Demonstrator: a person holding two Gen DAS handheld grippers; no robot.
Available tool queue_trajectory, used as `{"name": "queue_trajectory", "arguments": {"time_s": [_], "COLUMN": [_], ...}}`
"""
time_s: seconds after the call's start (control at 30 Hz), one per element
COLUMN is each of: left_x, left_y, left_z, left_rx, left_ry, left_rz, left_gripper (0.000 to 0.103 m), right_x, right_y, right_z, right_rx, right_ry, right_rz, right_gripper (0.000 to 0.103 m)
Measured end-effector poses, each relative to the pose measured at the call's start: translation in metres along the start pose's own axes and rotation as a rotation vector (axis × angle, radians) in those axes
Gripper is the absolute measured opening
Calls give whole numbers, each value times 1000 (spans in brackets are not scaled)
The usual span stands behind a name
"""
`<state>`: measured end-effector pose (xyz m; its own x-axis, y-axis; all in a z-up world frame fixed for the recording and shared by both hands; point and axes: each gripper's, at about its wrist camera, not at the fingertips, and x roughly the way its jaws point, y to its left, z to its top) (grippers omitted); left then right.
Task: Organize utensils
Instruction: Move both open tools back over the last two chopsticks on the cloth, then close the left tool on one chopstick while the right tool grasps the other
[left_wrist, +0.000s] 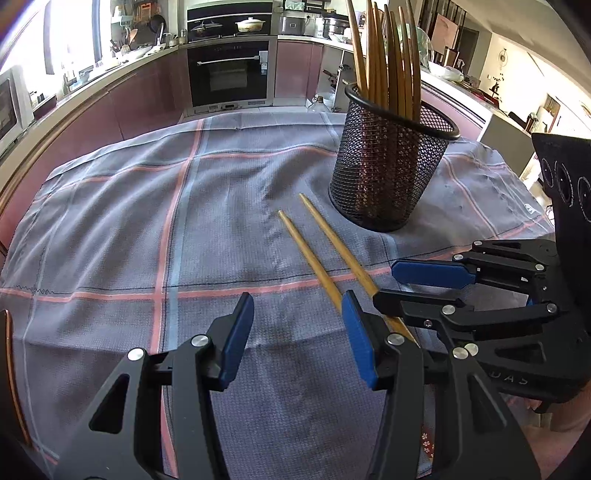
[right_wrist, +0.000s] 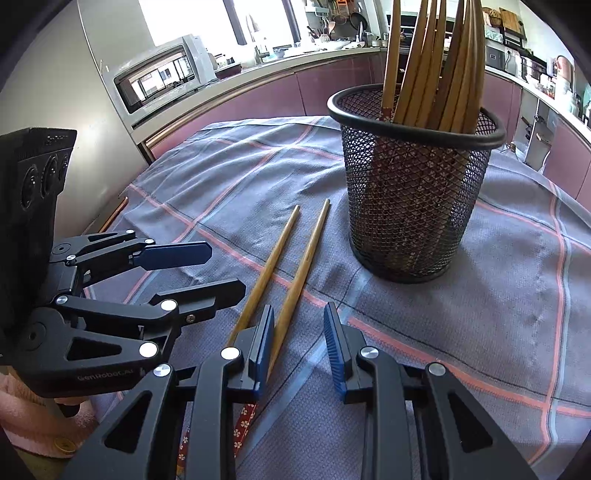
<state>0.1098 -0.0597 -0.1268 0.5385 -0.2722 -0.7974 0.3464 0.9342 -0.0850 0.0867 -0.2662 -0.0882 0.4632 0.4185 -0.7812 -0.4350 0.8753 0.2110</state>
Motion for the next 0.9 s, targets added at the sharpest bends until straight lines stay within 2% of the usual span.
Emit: {"name": "queue_trajectory", "arguments": {"time_s": [0.27,0.53,0.9], "left_x": [16,26,24], "left_y": [0,-3,-2], "left_z": [14,23,19], "left_rx": [7,25,36], "left_ry": [29,53,57], "left_rz": [-8,-4,-12], "left_gripper": [48,39,25], "right_x": [5,8,13], "right_y": [-1,-3,1], "right_z": [5,9,13], "right_rx": [-9,-9,-24], "right_ry": [4,3,-2], "right_rz": [1,-3,-19], "right_gripper": [26,26,26]}}
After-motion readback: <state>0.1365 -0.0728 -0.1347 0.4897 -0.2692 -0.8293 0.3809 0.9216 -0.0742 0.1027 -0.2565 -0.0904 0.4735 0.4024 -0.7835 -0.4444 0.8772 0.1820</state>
